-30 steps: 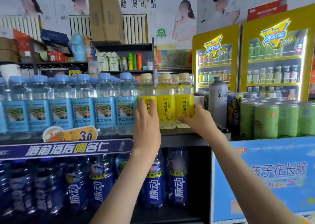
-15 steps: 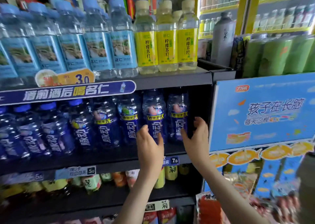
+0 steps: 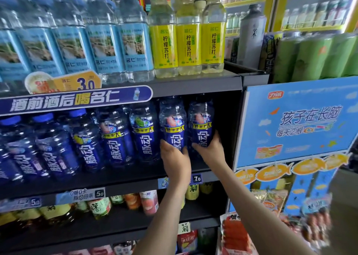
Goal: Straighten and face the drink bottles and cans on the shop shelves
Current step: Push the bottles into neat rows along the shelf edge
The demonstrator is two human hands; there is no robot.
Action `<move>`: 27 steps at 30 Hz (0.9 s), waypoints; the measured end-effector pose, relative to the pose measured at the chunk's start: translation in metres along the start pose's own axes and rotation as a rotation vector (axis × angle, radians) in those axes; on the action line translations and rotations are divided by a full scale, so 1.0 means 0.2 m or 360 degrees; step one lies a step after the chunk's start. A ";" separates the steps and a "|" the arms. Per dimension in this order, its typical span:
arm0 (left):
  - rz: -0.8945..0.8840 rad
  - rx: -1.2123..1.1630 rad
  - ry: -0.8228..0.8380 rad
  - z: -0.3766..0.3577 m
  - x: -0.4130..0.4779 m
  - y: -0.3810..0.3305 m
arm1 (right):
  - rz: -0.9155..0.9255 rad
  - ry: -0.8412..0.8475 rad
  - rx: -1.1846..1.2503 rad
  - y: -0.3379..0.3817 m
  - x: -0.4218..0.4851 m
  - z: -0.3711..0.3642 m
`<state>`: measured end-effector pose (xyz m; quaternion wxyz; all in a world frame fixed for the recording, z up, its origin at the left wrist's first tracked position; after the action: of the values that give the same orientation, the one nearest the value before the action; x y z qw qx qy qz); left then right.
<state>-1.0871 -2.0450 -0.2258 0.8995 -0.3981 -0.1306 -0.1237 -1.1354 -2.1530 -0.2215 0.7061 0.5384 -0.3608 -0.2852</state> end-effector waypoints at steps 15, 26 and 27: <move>0.0002 0.0019 0.0023 0.03 -0.01 0.01 | 0.0105 -0.0065 -0.0114 -0.02 0.00 0.01; -0.0182 0.0039 -0.0241 0.22 -0.15 0.31 | 0.0548 -0.0242 -0.0017 -0.11 -0.36 -0.08; -0.0145 0.0039 -0.0255 0.24 -0.16 0.34 | 0.0570 -0.0210 -0.0020 -0.11 -0.39 -0.11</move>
<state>-1.1010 -1.9610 -0.2521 0.8844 -0.3894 -0.2216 -0.1306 -1.1631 -2.0844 -0.2630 0.7238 0.4411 -0.4947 -0.1919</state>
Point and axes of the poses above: each hand's wrist, its own x-axis towards the middle knuckle, its own z-axis out of the back of the hand, y = z × x, the point moved 2 cm from there along x, towards the middle knuckle, and after that the axes turned 12 degrees about x, right-handed, at the moved point
